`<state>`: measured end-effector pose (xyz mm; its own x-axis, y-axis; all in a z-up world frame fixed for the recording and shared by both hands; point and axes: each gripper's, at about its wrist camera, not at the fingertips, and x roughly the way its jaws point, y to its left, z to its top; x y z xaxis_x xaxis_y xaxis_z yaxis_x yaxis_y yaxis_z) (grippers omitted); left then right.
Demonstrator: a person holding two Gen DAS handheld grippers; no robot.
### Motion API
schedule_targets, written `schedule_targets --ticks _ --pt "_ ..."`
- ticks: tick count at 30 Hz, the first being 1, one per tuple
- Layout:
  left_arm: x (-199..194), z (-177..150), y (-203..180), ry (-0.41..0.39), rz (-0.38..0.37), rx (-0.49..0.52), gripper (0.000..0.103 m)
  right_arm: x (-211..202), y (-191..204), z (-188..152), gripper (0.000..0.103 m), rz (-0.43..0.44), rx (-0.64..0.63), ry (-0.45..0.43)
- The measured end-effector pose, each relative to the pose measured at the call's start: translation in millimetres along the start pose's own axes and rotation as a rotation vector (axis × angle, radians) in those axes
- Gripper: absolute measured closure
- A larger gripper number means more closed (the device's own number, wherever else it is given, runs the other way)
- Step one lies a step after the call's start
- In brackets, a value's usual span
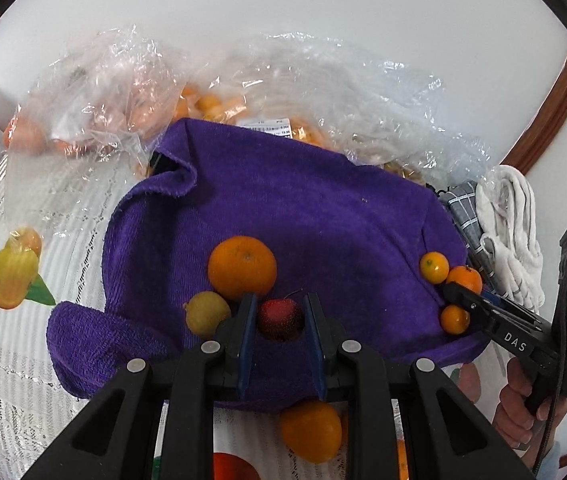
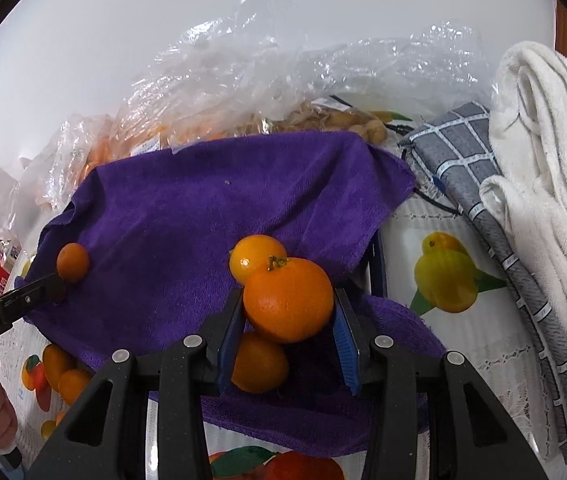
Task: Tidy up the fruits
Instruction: 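Carry the orange and the red fruit over the purple towel with both tools, then lower both fruits onto the towel and open both tools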
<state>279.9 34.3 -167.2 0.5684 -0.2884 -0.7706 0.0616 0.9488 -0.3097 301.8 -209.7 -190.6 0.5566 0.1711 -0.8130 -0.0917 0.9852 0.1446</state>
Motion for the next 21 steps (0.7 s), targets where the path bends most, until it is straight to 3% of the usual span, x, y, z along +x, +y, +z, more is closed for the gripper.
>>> schedule_targets --ticks 7,10,12,14,21 --pt "2 0 -1 0.005 0.01 0.005 0.08 -4 0 -2 0.058 -0.006 -0.01 -0.004" --pt "1 0 -2 0.011 0.01 0.007 0.08 -14 0 -3 0.051 -0.012 -0.022 -0.008" --pt "0 0 -4 0.017 0.01 0.011 0.078 -23 1 -2 0.045 -0.026 -0.028 -0.022" --pt "-4 0 -6 0.012 0.007 0.022 0.068 -32 2 -3 0.042 -0.032 -0.023 -0.035" --pt "-40 -1 -10 -0.054 0.012 0.067 0.066 -73 21 -14 0.042 -0.079 -0.047 -0.063"
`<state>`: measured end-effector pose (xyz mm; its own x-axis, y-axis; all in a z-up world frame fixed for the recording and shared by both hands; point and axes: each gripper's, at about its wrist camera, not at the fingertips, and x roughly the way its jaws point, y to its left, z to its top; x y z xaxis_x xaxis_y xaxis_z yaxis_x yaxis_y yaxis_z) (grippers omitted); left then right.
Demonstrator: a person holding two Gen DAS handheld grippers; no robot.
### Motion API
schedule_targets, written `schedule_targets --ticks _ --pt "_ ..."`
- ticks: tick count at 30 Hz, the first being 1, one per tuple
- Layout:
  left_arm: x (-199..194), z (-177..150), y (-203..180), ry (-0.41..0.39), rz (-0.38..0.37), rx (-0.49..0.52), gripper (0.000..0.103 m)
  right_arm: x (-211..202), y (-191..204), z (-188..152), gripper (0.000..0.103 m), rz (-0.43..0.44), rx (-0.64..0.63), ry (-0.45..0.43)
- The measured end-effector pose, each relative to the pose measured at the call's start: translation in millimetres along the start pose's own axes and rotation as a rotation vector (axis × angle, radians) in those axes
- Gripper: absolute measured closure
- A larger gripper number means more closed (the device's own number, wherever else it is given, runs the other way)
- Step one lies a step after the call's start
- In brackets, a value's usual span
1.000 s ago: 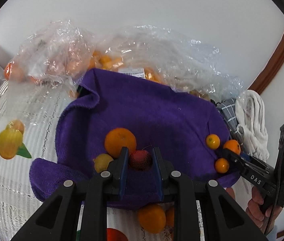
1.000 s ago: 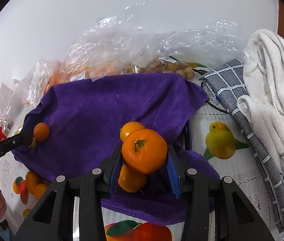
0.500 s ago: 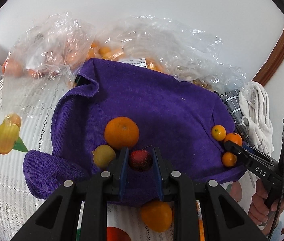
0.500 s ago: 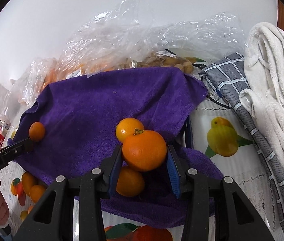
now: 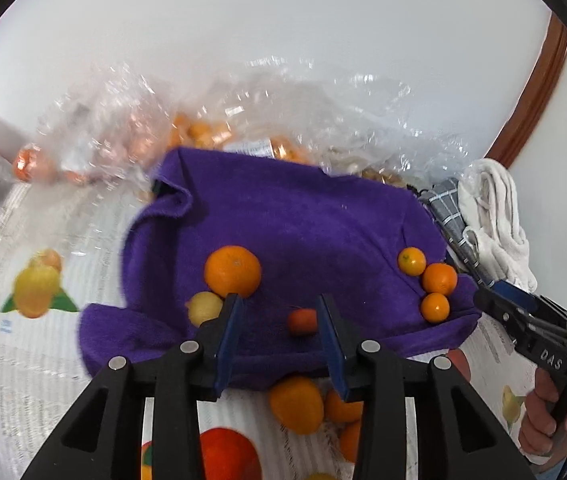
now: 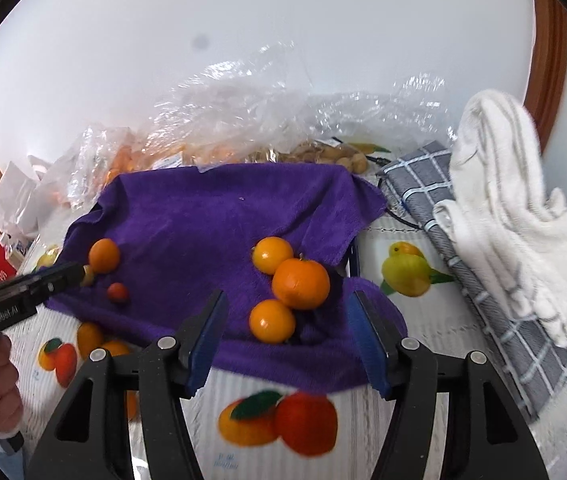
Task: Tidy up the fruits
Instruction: 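Lower both fruits onto the towel and open both tools, then grasp another orange with the right tool while the left tool grasps a small yellow fruit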
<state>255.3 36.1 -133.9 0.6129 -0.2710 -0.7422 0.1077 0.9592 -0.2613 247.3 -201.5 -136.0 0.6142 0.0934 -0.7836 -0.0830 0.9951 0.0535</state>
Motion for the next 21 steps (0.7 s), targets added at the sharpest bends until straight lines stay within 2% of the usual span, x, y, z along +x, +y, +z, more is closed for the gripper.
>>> schedule_targets --ticks 3,7,9,16,21 --pt "-15 -11 12 -0.006 0.027 -0.009 0.066 -14 10 -8 0.042 -0.019 -0.015 -0.007" --pt "-38 -39 43 -0.024 0.132 -0.009 0.066 -19 26 -24 0.042 0.016 -0.025 0.003" --pt "-47 -50 57 -0.022 0.155 -0.022 0.066 -18 33 -31 0.046 0.047 -0.018 0.015" --pt "-61 -83 84 -0.023 0.17 -0.057 0.066 -13 79 -57 0.046 0.185 -0.062 0.061" --pt "-60 -96 91 0.0 0.184 -0.073 0.066 -3 105 -71 0.046 0.201 -0.1 0.088"
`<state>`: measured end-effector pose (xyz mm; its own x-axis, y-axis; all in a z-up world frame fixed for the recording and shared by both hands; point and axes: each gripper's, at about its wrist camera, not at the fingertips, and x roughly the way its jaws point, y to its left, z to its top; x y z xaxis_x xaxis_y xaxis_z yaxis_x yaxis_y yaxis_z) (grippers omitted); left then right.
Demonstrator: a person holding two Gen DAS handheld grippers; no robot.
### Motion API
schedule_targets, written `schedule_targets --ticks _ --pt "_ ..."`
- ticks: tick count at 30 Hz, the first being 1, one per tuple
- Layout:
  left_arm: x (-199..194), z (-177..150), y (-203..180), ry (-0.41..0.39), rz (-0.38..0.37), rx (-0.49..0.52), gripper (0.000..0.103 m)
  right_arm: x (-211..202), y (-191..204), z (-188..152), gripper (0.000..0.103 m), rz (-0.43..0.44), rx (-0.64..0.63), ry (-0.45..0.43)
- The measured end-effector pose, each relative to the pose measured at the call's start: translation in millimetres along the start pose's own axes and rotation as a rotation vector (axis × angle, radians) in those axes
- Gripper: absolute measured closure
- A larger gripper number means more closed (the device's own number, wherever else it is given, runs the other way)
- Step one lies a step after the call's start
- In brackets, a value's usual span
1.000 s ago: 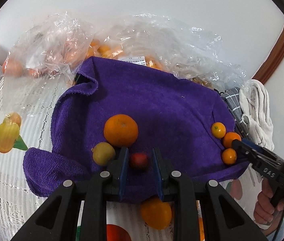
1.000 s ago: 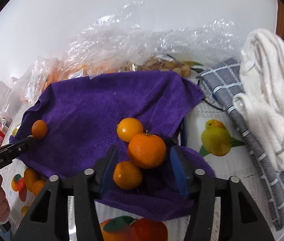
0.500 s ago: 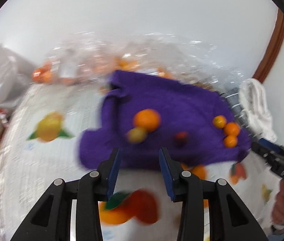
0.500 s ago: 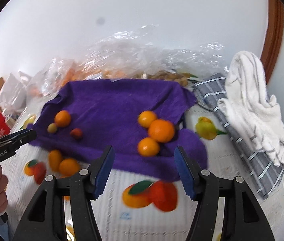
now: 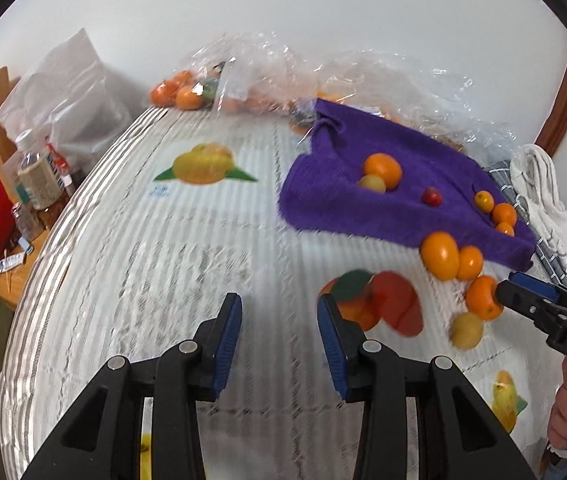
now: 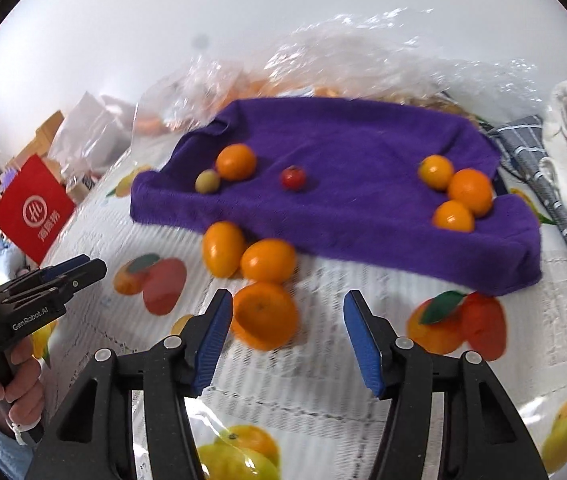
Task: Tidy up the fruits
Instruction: 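Grasp another orange with the right tool while the left tool grasps a small yellow fruit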
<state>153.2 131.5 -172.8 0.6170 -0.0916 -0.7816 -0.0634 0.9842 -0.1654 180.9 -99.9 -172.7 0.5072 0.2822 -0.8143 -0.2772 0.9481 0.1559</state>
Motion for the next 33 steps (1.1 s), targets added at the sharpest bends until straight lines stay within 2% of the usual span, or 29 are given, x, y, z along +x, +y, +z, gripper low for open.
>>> schedule_targets --ticks 8,11,14,17,20,25,29,31,33 --pt "0 -5 2 -0.006 -0.017 -0.028 0.066 27 6 -5 0.046 0.015 0.021 0.048" --pt "-2 -7 0 -0.016 -0.026 -0.017 0.066 30 13 -7 0.046 -0.011 -0.011 0.026" --pt "-2 -7 -2 -0.018 -0.036 -0.013 0.066 29 15 -8 0.06 -0.025 -0.032 0.014" --pt "-3 -7 -4 -0.025 -0.034 -0.004 0.066 24 10 -9 0.061 -0.01 -0.029 0.02" --pt "-5 -7 -5 -0.036 -0.042 0.002 0.066 11 -1 -10 0.061 -0.01 -0.011 -0.013" --pt "-9 -8 -8 -0.05 -0.061 0.016 0.066 -19 -34 -11 0.061 -0.075 -0.017 -0.086" --pt "-13 -11 -21 -0.06 -0.087 0.07 0.066 -29 -65 -14 0.061 -0.114 0.009 -0.089" --pt "-17 -13 -35 -0.063 -0.114 0.108 0.066 -33 -80 -19 0.061 -0.125 0.018 -0.097" --pt "-18 -13 -48 -0.042 -0.18 0.095 0.066 -34 -89 -23 0.061 -0.136 0.028 -0.097"
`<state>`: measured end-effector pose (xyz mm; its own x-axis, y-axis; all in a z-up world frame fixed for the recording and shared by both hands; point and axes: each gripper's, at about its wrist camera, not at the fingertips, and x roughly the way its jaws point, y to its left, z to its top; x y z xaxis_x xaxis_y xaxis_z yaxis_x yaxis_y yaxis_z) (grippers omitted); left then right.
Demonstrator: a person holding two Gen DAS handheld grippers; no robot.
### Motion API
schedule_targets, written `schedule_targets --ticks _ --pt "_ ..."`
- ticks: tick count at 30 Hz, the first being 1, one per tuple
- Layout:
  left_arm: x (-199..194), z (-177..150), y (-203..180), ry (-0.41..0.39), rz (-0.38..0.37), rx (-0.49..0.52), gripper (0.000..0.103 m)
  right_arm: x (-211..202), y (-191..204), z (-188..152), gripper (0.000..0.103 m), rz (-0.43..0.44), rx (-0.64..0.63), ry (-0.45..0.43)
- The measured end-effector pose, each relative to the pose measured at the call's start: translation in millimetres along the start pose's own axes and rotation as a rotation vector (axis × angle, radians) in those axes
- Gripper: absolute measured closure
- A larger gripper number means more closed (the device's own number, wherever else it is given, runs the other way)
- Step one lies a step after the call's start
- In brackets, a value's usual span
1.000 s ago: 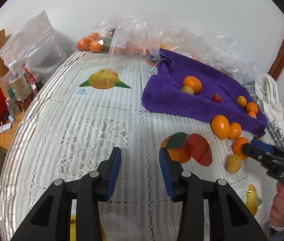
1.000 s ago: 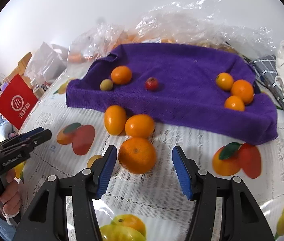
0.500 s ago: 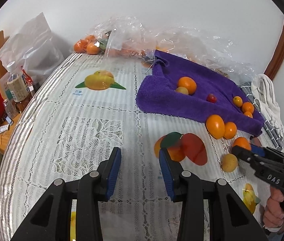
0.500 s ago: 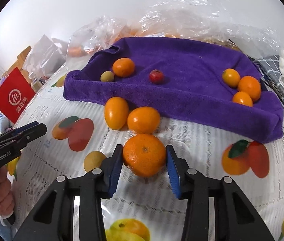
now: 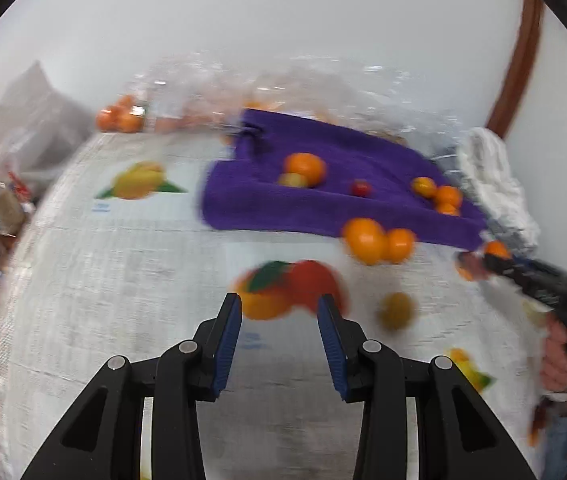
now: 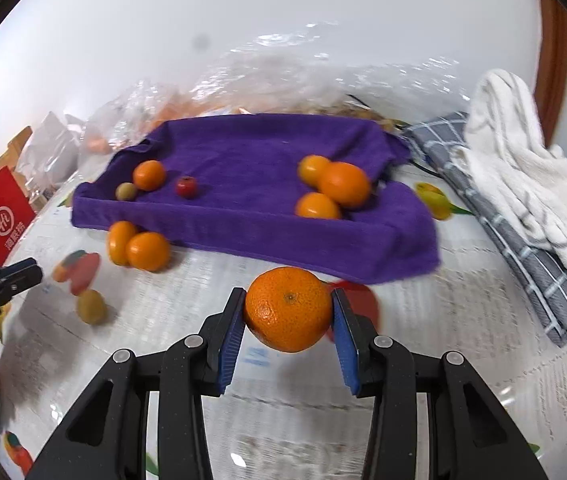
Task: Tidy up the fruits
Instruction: 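Grasp another orange with the right tool while the left tool grasps a small yellow fruit, then lift both held fruits and carry them over the purple towel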
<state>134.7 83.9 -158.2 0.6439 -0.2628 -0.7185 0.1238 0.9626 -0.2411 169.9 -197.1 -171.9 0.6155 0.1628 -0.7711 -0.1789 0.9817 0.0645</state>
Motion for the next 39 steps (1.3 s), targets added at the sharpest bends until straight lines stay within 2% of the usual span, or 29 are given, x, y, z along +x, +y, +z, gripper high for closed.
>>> schedule_targets --ticks 3,6,9,15,16,17,21,30,39 --pt "8 2 -26 0.045 -0.083 0.003 0.066 1 -15 -5 0.061 0.003 0.025 0.003" --pt "23 1 -53 0.091 -0.05 0.047 0.066 1 -19 -9 0.061 -0.004 0.023 -0.004" --pt "36 -1 -64 0.116 -0.016 0.05 0.066 2 -22 -12 0.061 0.019 0.025 -0.009" --pt "44 -9 -78 0.104 0.028 0.1 0.066 2 -23 -12 0.061 0.026 0.027 -0.008" --pt "45 -9 -79 0.097 0.039 0.11 0.07 2 -21 -13 0.061 0.026 0.019 -0.005" --pt "46 -10 -82 0.099 0.061 0.124 0.078 3 -21 -13 0.061 0.03 0.016 -0.002" --pt "45 -9 -82 0.1 0.045 0.133 0.078 5 -17 -17 0.061 0.042 0.011 0.015" --pt "44 -6 -69 0.089 -0.016 0.046 0.078 7 -22 -17 0.061 0.047 0.037 0.017" --pt "46 -6 -67 0.082 0.017 0.023 0.078 9 -20 -17 0.061 0.045 0.024 0.031"
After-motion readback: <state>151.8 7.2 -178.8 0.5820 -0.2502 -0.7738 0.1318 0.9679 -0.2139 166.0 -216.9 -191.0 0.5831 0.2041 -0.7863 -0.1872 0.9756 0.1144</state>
